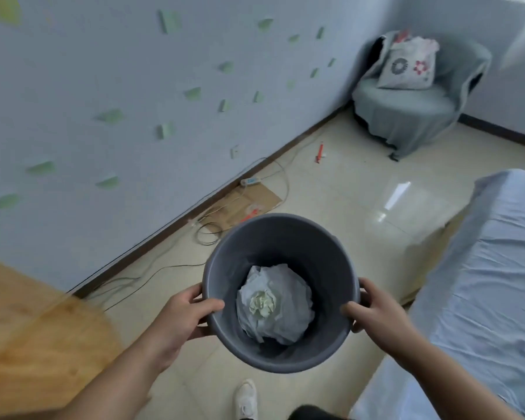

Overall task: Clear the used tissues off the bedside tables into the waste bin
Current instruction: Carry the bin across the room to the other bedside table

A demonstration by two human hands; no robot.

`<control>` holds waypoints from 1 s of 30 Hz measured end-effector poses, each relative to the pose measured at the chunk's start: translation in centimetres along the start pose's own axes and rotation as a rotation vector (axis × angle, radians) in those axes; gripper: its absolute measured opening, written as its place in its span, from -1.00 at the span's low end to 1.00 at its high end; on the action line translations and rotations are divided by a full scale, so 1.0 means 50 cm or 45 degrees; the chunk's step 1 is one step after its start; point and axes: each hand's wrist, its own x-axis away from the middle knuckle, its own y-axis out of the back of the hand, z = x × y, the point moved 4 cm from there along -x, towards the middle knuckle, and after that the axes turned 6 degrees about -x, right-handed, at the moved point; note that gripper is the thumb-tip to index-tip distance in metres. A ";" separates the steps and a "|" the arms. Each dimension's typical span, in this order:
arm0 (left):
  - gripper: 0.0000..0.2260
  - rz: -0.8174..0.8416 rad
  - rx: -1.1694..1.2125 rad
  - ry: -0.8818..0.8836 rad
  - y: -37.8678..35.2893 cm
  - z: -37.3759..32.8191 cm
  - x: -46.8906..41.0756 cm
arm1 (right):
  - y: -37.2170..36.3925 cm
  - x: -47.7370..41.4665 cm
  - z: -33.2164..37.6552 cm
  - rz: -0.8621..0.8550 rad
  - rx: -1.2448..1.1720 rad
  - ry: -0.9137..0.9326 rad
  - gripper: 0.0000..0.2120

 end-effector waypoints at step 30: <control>-0.47 0.486 -0.219 -0.074 -0.526 -0.818 -1.025 | 0.711 -0.836 0.221 -0.489 -0.148 -0.127 -0.66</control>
